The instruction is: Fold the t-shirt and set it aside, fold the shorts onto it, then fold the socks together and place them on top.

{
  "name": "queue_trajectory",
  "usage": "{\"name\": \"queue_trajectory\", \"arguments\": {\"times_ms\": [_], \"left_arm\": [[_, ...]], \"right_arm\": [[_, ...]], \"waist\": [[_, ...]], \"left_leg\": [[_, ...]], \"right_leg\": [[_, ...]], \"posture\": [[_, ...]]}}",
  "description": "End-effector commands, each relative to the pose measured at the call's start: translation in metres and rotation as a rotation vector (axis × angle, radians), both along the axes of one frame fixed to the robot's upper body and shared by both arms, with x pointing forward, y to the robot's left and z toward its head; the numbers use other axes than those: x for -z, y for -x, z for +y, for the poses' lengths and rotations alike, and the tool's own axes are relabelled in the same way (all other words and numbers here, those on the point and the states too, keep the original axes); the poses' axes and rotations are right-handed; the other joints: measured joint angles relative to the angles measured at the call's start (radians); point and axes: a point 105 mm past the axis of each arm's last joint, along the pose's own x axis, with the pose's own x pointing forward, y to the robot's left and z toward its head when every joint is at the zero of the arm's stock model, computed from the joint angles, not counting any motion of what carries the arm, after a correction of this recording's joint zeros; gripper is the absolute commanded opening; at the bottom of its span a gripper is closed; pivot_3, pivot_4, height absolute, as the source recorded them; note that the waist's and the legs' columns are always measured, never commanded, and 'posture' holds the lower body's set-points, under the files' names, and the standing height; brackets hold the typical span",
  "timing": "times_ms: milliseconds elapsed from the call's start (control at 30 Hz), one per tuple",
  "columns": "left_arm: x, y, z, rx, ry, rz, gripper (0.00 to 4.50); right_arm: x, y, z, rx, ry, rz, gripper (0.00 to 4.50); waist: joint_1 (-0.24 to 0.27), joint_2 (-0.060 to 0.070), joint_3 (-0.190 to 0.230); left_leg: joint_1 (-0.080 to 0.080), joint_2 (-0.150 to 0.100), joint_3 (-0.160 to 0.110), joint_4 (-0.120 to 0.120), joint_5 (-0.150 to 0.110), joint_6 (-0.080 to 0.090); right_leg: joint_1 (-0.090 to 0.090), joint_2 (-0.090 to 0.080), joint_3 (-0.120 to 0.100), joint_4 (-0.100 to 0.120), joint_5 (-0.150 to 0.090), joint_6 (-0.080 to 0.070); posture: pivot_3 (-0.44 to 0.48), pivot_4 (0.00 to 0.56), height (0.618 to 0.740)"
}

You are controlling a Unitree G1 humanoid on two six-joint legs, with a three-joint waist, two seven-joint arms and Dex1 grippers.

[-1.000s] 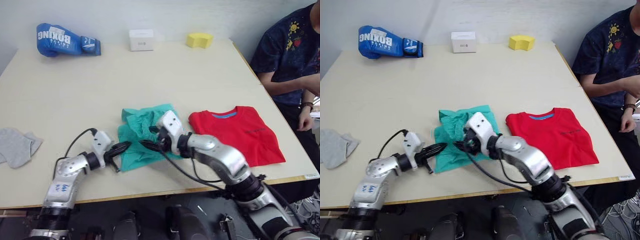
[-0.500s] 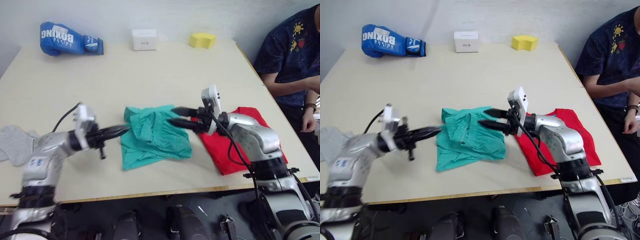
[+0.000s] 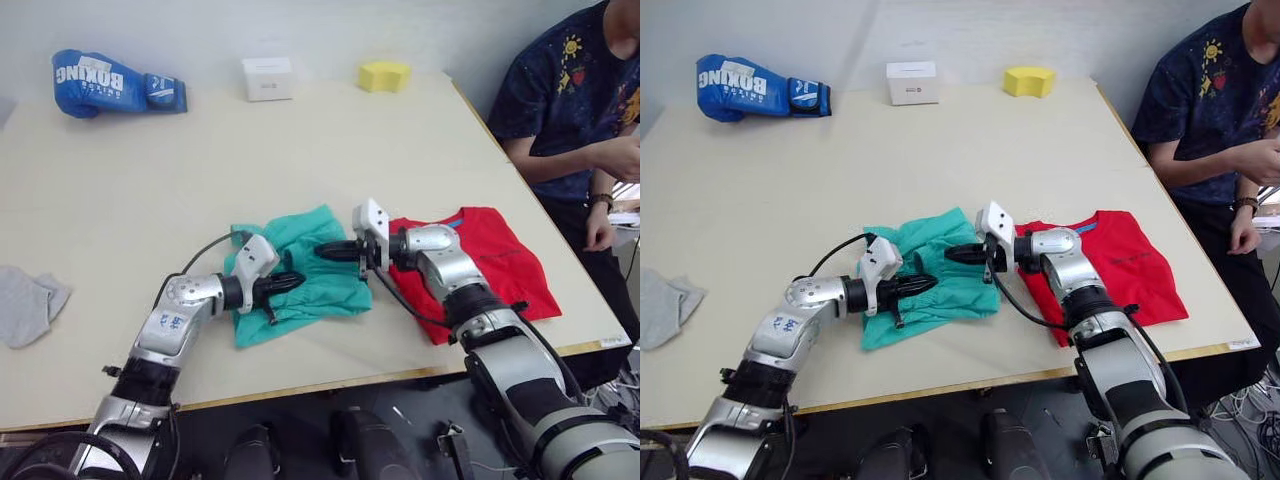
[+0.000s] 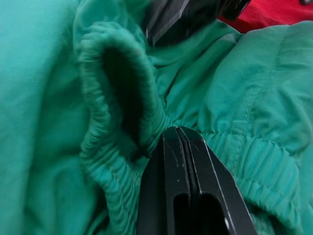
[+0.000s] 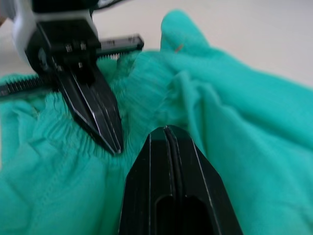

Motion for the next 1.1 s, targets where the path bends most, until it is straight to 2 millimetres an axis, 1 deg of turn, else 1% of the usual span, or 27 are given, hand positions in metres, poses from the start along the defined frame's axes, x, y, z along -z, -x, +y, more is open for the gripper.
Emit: {"name": "queue_trajectory", "arguments": {"times_ms": [33, 100, 167, 267, 367, 433, 467, 567, 633, 700, 733, 800, 833, 900, 967, 1100], "left_arm": [[0.009, 0.01, 0.005, -0.05, 0.005, 0.037, 0.0], [0.019, 0.015, 0.007, -0.051, -0.039, 0.058, 0.0], [0.021, 0.014, 0.009, -0.07, -0.049, 0.062, 0.0], [0.021, 0.01, 0.009, -0.077, -0.045, 0.056, 0.0], [0.018, 0.006, 0.008, -0.071, -0.041, 0.039, 0.0], [0.008, 0.004, 0.007, -0.051, -0.007, 0.002, 0.0], [-0.001, 0.005, 0.005, -0.023, 0.03, -0.024, 0.0], [-0.035, 0.021, -0.005, 0.111, 0.216, -0.067, 0.0], [-0.053, 0.03, -0.007, 0.178, 0.315, -0.069, 0.0], [-0.059, 0.027, -0.005, 0.171, 0.338, -0.082, 0.0], [-0.059, 0.024, -0.004, 0.16, 0.33, -0.092, 0.0], [-0.053, 0.012, -0.003, 0.105, 0.284, -0.106, 0.0], [-0.044, -0.001, -0.003, 0.041, 0.242, -0.106, 0.0], [-0.034, -0.018, -0.004, -0.038, 0.2, -0.1, 0.0], [-0.024, -0.029, -0.009, -0.073, 0.162, -0.09, 0.0], [-0.011, -0.037, -0.01, -0.109, 0.097, -0.08, 0.0]], "right_arm": [[-0.016, -0.016, 0.003, 0.081, -0.052, -0.082, 0.03], [-0.017, -0.029, -0.002, 0.188, -0.06, -0.113, 0.03], [-0.015, -0.039, -0.009, 0.284, -0.047, -0.141, 0.03], [-0.016, -0.044, -0.016, 0.334, -0.069, -0.141, 0.03], [-0.023, -0.041, -0.023, 0.316, -0.131, -0.144, 0.03], [-0.028, -0.035, -0.029, 0.272, -0.172, -0.141, 0.03], [-0.033, -0.031, -0.033, 0.244, -0.201, -0.142, 0.03], [-0.039, -0.015, -0.041, 0.165, -0.246, -0.15, 0.03], [-0.035, 0.0, -0.043, 0.117, -0.233, -0.155, 0.03], [-0.022, 0.014, -0.041, 0.088, -0.197, -0.142, 0.03], [-0.015, 0.019, -0.041, 0.087, -0.181, -0.129, 0.03], [-0.003, 0.022, -0.04, 0.115, -0.16, -0.105, 0.03], [0.005, 0.024, -0.04, 0.133, -0.153, -0.088, 0.03], [0.015, 0.029, -0.038, 0.145, -0.142, -0.068, 0.03], [0.028, 0.046, -0.036, 0.084, -0.082, -0.081, 0.03], [0.042, 0.079, -0.037, -0.039, 0.04, -0.127, 0.03]], "waist": [[-0.001, 0.0, 0.0], [0.0, 0.0, 0.0], [0.0, 0.0, 0.0], [0.001, 0.0, 0.0], [0.002, 0.0, 0.0], [0.002, 0.0, 0.0], [0.003, 0.0, 0.0], [0.004, 0.0, 0.0], [0.004, 0.0, 0.0], [0.003, 0.0, 0.0], [0.003, 0.0, 0.0], [0.002, 0.0, 0.0], [0.003, 0.0, 0.0], [0.006, 0.0, 0.0], [0.011, 0.0, 0.0], [0.021, 0.0, 0.0]], "left_leg": [[0.0, 0.0, 0.0, 0.0, 0.0, 0.0], [0.0, 0.0, 0.0, 0.001, 0.0, 0.0], [0.001, 0.0, 0.0, 0.001, 0.0, 0.0], [0.001, -0.001, 0.0, 0.001, 0.0, 0.0], [0.001, -0.001, 0.0, 0.001, 0.0, 0.0], [0.001, -0.001, 0.0, 0.001, 0.0, 0.0], [0.001, -0.001, 0.0, 0.001, 0.0, 0.0], [0.001, -0.001, 0.0, 0.001, 0.0, 0.0], [0.0, 0.0, 0.0, 0.0, 0.0, 0.0], [0.0, 0.0, 0.0, 0.001, 0.0, 0.0], [0.001, 0.0, 0.0, 0.001, 0.0, 0.0], [0.001, 0.0, -0.001, 0.002, 0.0, -0.001], [0.002, -0.001, 0.0, 0.002, 0.0, -0.001], [0.002, -0.001, -0.001, 0.003, 0.0, -0.001], [0.002, -0.002, -0.001, 0.003, 0.0, 0.0], [0.0, -0.002, -0.001, 0.004, -0.002, 0.001]], "right_leg": [[0.0, 0.0, 0.0, 0.0, 0.0, 0.0], [0.0, -0.001, 0.0, 0.001, 0.0, 0.0], [0.0, -0.001, 0.0, 0.001, 0.0, 0.0], [0.001, -0.001, 0.0, 0.001, 0.0, 0.0], [0.001, -0.001, 0.0, 0.001, 0.0, 0.0], [0.001, -0.001, 0.0, 0.001, 0.0, 0.0], [0.001, -0.001, 0.0, 0.001, 0.0, 0.0], [0.001, -0.001, 0.0, 0.001, 0.0, 0.0], [0.001, -0.001, 0.0, 0.001, 0.0, 0.0], [0.001, -0.001, 0.0, 0.001, 0.0, 0.0], [0.001, 0.0, 0.0, 0.001, 0.0, 0.0], [0.001, 0.0, 0.0, 0.002, 0.0, 0.0], [0.002, 0.0, 0.0, 0.003, 0.0, 0.0], [0.002, 0.0, 0.0, 0.003, 0.0, 0.0], [0.002, -0.001, 0.0, 0.003, 0.0, 0.0], [0.002, -0.001, 0.0, 0.001, -0.001, 0.002]], "posture": [[0.0, 0.15, 0.74], [0.0, 0.15, 0.74], [0.0, 0.15, 0.74], [0.0, 0.15, 0.74], [0.0, 0.15, 0.74], [0.0, 0.15, 0.74], [0.0, 0.15, 0.74], [0.0, 0.15, 0.74], [0.0, 0.15, 0.74], [0.0, 0.15, 0.74], [0.0, 0.15, 0.74], [0.0, 0.15, 0.74], [0.0, 0.15, 0.74], [0.0, 0.15, 0.74], [0.0, 0.15, 0.74], [0.0, 0.15, 0.74]]}}
